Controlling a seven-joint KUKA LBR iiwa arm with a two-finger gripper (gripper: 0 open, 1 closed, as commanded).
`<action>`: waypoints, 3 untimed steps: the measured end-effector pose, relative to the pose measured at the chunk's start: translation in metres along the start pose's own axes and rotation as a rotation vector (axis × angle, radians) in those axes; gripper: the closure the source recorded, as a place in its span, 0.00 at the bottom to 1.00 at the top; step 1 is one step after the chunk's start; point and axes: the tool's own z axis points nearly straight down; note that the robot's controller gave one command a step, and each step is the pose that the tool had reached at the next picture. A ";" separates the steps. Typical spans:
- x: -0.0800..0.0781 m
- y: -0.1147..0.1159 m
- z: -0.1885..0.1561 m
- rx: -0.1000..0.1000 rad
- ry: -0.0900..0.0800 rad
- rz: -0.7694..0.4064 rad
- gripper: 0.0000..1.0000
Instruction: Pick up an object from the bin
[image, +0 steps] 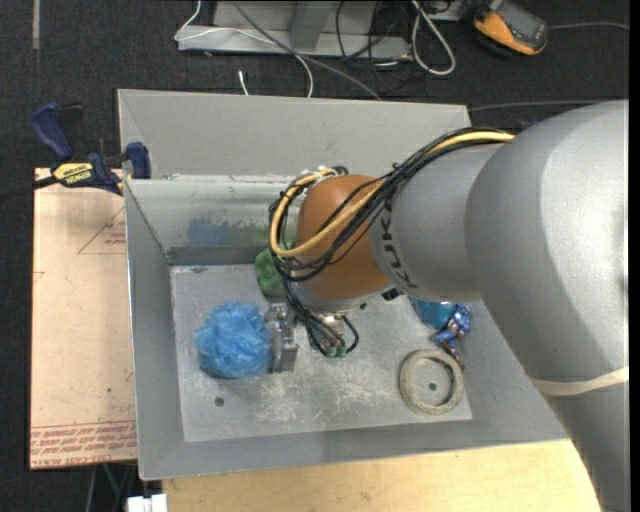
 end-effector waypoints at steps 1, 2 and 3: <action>0.000 0.000 0.000 0.000 0.000 0.000 1.00; 0.002 0.006 0.000 0.000 -0.003 -0.021 1.00; -0.002 0.009 0.000 -0.001 -0.003 -0.022 1.00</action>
Offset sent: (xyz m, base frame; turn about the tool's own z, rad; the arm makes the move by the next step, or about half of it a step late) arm -0.0043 0.0069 -0.0004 -0.0260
